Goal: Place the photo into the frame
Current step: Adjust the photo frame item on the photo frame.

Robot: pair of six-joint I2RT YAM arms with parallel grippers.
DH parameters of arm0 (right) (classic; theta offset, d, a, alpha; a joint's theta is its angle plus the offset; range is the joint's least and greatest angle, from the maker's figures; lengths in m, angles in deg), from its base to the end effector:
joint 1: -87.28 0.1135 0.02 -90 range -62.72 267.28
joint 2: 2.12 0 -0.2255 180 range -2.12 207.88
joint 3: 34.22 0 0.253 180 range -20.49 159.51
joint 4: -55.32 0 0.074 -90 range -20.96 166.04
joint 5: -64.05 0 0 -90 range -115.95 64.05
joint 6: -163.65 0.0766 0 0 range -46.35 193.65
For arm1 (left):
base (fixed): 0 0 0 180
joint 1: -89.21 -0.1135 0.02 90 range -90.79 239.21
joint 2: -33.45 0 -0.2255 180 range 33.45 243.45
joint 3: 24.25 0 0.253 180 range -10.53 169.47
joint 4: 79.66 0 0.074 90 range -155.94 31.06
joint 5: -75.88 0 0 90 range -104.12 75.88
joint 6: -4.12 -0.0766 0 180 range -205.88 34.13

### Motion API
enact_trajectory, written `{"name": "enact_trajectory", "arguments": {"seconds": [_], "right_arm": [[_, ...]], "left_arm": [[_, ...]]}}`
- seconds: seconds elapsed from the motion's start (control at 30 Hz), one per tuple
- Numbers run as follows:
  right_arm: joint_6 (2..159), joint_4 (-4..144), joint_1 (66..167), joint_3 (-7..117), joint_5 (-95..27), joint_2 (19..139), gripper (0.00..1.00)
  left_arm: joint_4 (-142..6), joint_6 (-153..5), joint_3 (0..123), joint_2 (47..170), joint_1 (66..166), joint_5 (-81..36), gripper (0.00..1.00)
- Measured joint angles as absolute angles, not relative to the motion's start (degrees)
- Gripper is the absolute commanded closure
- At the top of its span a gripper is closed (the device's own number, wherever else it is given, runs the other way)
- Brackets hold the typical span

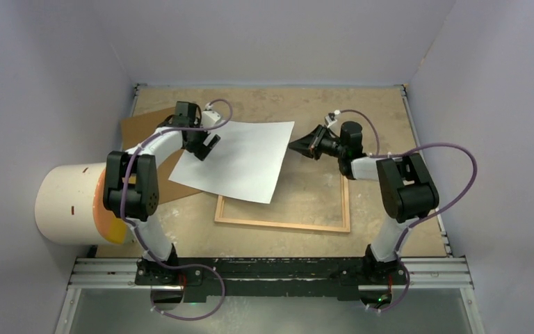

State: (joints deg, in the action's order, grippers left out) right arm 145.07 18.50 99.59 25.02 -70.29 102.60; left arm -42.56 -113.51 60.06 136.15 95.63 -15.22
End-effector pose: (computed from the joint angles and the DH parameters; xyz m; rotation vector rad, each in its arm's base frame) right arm 0.3618 0.1338 0.1318 0.3593 1.9852 1.6697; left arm 0.3923 -0.0456 0.1296 0.7520 2.4298 0.1214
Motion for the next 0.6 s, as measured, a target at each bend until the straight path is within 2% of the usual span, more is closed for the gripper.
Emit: {"name": "enact_trajectory", "arguments": {"seconds": [0.2, 0.6], "right_arm": [[138.8, 29.7, 98.3, 30.4, -70.5, 97.9, 1.00], [131.4, 45.7, 94.2, 30.6, -69.3, 93.7, 1.00]], "left_arm": [[-46.7, -116.2, 59.3, 140.1, 96.7, -10.1, 0.06], [-56.6, -118.5, 67.4, 149.6, 96.8, 3.7, 0.05]]}}
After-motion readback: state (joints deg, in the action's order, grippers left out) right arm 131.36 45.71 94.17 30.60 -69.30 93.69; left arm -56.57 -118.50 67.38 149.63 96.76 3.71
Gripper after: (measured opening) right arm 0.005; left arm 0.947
